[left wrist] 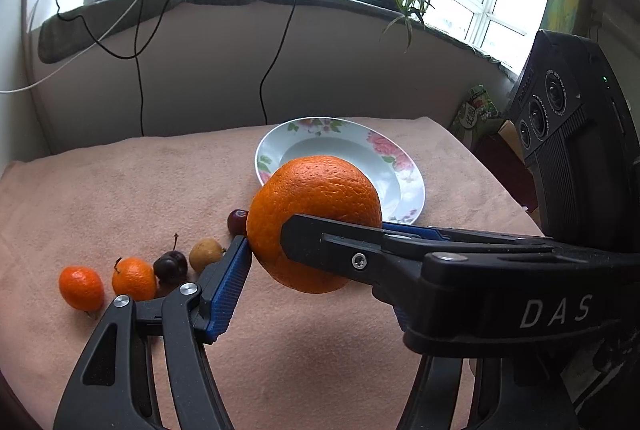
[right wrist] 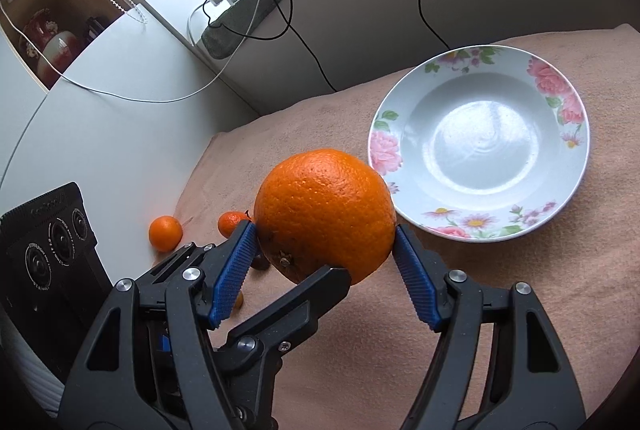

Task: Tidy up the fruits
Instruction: 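Carry the large orange into the white floral plate and open the right tool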

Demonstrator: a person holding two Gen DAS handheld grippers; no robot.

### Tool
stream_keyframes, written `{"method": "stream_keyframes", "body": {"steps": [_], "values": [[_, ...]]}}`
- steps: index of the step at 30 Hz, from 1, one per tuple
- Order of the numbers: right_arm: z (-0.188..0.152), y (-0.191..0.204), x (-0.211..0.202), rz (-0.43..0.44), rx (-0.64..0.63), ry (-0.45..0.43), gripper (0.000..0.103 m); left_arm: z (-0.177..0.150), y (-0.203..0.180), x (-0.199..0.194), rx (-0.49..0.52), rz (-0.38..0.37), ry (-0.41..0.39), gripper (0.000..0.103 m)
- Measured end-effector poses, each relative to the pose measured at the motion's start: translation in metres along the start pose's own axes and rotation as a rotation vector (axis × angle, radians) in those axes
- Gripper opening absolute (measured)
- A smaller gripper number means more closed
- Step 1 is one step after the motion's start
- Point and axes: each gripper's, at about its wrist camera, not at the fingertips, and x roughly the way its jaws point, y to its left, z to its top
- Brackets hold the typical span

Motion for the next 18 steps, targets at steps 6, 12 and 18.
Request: {"method": "stream_keyframes", "body": {"steps": [6,12,18], "values": [[0.011,-0.021,-0.014,-0.033,0.032,-0.017,0.073,0.013,-0.016,0.018,0.015,-0.039,0.011,0.064],[0.018,-0.048,-0.019,-0.059,0.079,-0.017,0.073,0.019,-0.027,0.039,0.016,-0.066,0.045,0.063],[0.023,-0.062,-0.024,-0.077,0.122,-0.018,0.073,0.016,-0.033,0.056,0.033,-0.062,0.086,0.063]]}}
